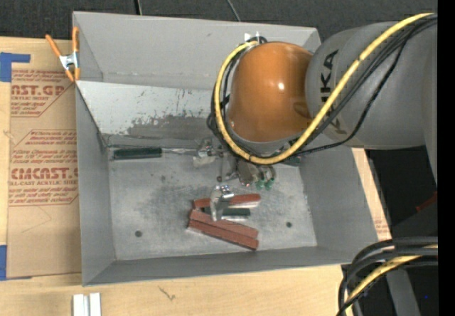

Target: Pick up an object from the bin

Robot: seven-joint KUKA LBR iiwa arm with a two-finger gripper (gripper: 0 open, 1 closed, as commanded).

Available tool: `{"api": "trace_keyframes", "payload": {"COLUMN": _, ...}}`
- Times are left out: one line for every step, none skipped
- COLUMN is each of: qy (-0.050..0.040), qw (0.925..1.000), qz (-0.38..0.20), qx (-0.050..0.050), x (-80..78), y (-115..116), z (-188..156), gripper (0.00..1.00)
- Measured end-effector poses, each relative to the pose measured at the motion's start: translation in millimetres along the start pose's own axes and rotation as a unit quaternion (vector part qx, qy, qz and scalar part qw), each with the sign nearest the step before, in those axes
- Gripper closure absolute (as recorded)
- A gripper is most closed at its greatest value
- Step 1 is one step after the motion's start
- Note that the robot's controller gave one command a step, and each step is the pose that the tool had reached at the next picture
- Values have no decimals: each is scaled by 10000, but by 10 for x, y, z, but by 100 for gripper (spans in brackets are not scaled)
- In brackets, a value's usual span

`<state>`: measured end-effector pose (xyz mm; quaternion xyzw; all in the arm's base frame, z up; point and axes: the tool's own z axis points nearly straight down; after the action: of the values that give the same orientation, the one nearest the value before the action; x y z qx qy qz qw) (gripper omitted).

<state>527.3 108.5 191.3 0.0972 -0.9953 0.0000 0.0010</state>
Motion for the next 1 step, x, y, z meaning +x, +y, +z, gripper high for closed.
{"api": "trace_keyframes", "payload": {"qy": -67, "qw": 10000, "qz": -43, "qx": 2, "x": -89, "y": 20, "z": 1104, "gripper": 100}}
